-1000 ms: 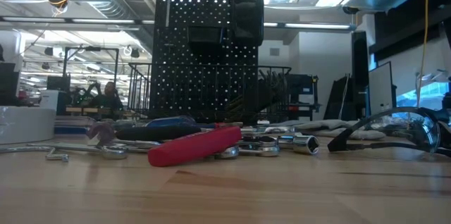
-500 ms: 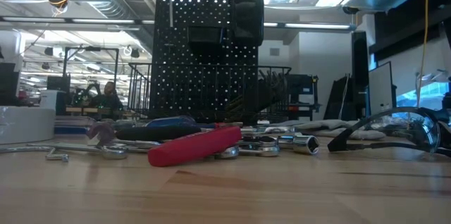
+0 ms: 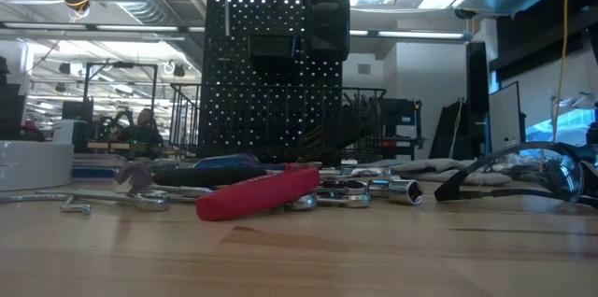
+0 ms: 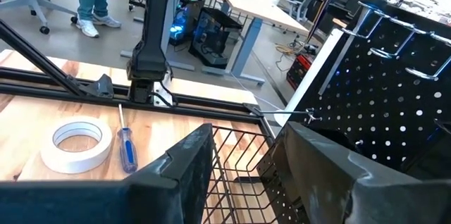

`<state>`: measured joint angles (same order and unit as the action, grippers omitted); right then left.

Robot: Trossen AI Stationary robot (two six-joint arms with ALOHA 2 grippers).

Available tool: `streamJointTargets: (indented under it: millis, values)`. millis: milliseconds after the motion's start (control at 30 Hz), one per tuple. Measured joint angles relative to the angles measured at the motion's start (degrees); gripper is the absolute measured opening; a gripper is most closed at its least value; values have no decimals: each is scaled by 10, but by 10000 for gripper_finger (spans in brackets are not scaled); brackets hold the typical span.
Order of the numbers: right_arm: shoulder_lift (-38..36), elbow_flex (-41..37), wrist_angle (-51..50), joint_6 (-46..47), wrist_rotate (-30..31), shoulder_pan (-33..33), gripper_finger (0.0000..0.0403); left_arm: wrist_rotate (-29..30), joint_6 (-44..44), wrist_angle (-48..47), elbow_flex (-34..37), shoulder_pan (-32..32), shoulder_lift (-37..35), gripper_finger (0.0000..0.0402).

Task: Hang tools onto peg board
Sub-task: Hang the transparent blue screwdriver on the peg board

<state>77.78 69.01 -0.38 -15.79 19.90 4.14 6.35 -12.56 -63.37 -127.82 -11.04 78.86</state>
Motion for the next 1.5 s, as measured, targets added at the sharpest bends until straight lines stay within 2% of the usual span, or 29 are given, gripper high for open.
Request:
streamJointTargets:
  millis: [133, 300, 433, 567, 700, 800, 900, 1000, 1200, 1333, 1500]
  values:
    - [0, 0, -10, -1, 0, 0, 184, 3, 1, -24, 36, 73, 1, 208]
    - [0, 0, -45, 3, 0, 0, 184, 9, 23, -32, 137, 136, -1, 208]
    - [0, 0, -96, 27, 0, 0, 184, 52, 48, -32, 223, 173, 0, 208]
    - [0, 0, -165, 63, 0, 0, 184, 73, 75, -20, 314, 194, -1, 208]
    - [0, -9, -216, 115, -11, 0, 184, 74, 92, 35, 405, 203, -1, 208]
    - [0, -33, -225, 147, -39, 8, 184, 72, 107, 78, 474, 206, -1, 208]
    - [0, -72, -226, 173, -42, 16, 184, 46, 108, 123, 543, 204, -1, 208]
    - [0, -122, -188, 205, -43, 27, 184, 39, 96, 169, 609, 205, -1, 208]
    - [0, -228, -21, 245, -41, 65, 184, 25, 76, 262, 701, 205, 15, 208]
    - [0, -266, 41, 262, -38, 86, 184, 0, 82, 290, 721, 214, 54, 208]
    - [0, -278, 53, 311, -17, 112, 184, -2, 91, 327, 720, 248, 124, 208]
